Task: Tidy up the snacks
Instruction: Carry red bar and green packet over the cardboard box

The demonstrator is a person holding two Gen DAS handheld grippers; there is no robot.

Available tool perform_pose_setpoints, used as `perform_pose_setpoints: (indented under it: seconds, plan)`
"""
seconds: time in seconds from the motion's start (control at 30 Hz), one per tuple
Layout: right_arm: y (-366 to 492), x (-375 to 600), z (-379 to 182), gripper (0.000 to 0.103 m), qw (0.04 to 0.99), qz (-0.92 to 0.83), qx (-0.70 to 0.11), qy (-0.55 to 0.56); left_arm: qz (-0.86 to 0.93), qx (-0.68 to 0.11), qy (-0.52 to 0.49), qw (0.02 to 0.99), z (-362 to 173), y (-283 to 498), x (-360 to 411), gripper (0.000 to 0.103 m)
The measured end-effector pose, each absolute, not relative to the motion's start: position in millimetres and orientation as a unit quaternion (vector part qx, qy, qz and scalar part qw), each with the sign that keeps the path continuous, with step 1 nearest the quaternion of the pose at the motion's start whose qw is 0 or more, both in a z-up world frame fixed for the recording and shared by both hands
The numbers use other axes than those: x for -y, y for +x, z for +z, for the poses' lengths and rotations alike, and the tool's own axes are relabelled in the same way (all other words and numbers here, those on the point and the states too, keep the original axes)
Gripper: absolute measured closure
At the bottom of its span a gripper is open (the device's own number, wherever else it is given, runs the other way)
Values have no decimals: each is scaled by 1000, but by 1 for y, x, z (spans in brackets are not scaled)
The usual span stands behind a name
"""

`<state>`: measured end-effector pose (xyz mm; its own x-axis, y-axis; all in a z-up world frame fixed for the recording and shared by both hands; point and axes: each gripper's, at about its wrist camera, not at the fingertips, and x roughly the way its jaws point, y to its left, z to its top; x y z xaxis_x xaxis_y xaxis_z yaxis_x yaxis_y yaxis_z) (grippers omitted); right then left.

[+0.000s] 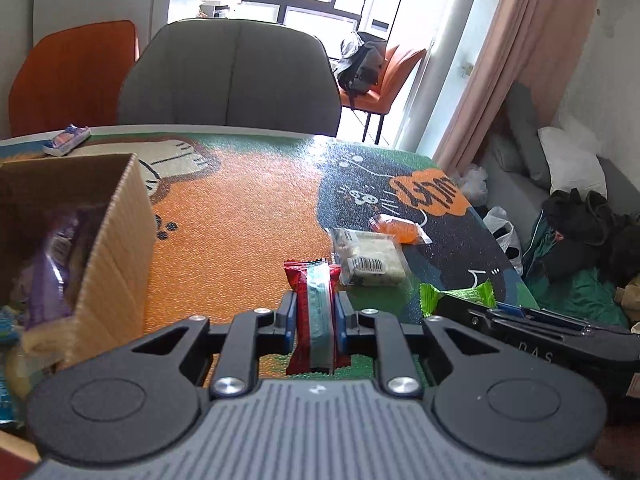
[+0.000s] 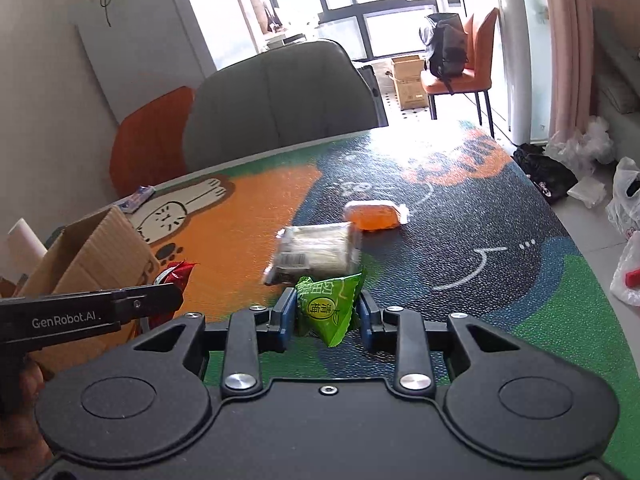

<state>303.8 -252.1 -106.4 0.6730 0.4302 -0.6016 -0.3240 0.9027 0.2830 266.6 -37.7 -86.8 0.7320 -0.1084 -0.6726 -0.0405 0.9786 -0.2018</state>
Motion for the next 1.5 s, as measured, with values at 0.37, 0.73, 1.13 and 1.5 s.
perform_pose_setpoints:
  seconds: [0.37,0.73,1.13,1.5]
  plan:
    - [290,224,-78,73,918,230,-316,67,-6,-332,-107,937,-55,240,13,85]
    - [280,183,-54,73,917,258,-302,38,18,-325,-107,939,-39,221,-21,85]
    - [269,138,-44,73,909,290,-298,16,44,-325,-115,938,-34,199,-61,84]
    - [264,106,-42,73,903,312,-296,1,70,-335,-130,931,-44,190,-97,84]
